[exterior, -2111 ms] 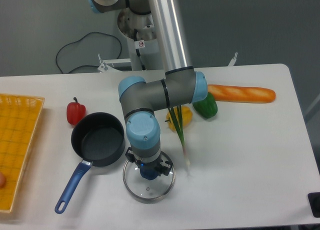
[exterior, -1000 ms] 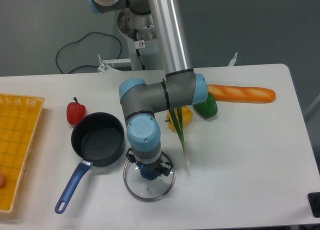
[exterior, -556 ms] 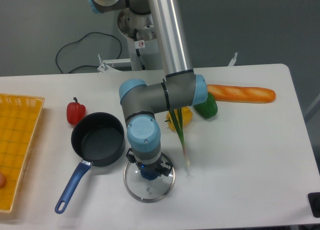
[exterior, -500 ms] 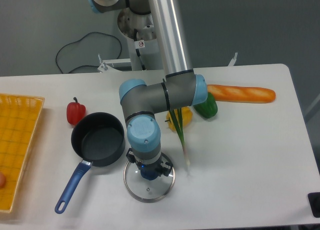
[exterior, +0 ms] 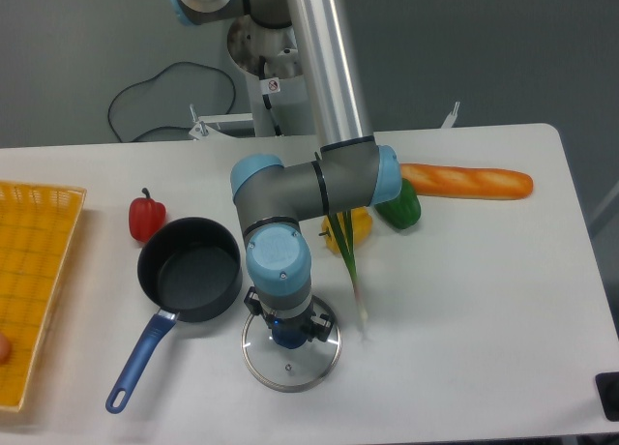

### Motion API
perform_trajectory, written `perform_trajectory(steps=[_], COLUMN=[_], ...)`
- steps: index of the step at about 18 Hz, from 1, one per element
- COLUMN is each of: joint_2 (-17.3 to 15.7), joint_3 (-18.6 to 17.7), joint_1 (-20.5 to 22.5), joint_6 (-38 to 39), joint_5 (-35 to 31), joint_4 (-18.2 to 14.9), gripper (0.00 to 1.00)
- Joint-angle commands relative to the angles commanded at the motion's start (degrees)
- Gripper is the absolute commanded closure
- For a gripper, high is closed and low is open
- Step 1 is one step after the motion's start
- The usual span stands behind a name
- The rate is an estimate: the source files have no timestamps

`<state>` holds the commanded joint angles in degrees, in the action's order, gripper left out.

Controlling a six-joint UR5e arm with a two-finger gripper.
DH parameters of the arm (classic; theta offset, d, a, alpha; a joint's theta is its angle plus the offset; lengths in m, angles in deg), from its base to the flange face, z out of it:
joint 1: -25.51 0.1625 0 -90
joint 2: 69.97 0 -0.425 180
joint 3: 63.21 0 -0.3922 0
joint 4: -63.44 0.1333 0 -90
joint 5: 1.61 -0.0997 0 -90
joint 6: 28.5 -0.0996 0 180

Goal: Place the lid on the table

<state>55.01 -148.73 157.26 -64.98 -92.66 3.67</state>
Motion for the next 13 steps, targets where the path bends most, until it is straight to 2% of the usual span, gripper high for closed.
perform_trajectory(steps=[2, 9, 13], joint_2=[-0.09, -1.84, -4.04], joint_3=[0.00, 0.61, 0.70], joint_1=[0.00, 0.00, -0.09], joint_6=[-0.61, -2.19, -2.98], joint_5=[0.00, -0.09, -0.70], joint_4=[-0.09, -0.09, -0.18], gripper=[0.00, 0.00, 0.00])
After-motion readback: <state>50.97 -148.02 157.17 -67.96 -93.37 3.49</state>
